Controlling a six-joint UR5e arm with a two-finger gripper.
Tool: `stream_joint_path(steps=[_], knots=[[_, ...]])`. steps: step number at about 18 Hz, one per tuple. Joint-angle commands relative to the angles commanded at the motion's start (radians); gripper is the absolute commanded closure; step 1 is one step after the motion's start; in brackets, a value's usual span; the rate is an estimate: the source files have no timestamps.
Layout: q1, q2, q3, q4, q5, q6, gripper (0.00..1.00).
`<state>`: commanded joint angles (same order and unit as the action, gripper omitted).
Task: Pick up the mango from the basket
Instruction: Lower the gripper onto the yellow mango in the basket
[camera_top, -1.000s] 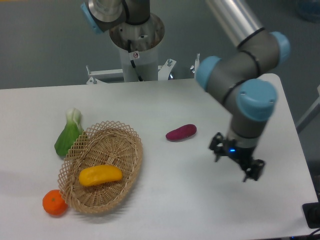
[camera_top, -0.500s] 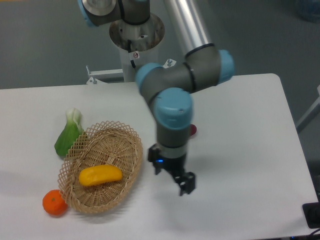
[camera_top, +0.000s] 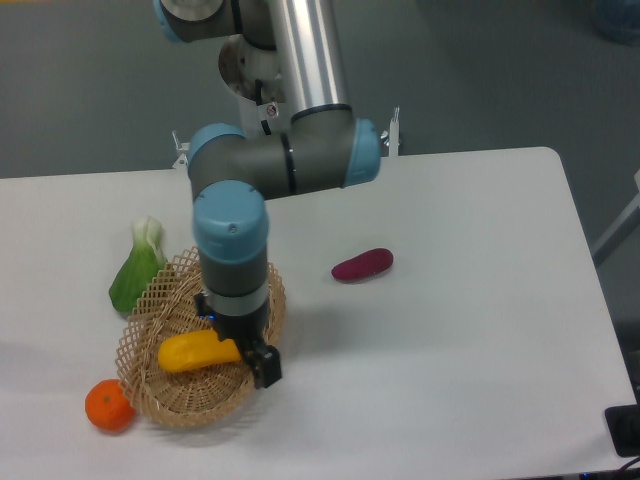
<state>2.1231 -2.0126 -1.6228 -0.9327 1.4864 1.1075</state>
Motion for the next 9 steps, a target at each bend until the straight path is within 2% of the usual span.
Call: stream_joint_path(steps=[4, 9], knots=[[-0.011, 0.028, -0.081, 0.005, 0.002, 0.009, 0.0], [-0.021, 0.025, -0.101, 0.005, 0.002, 0.014, 0.0]])
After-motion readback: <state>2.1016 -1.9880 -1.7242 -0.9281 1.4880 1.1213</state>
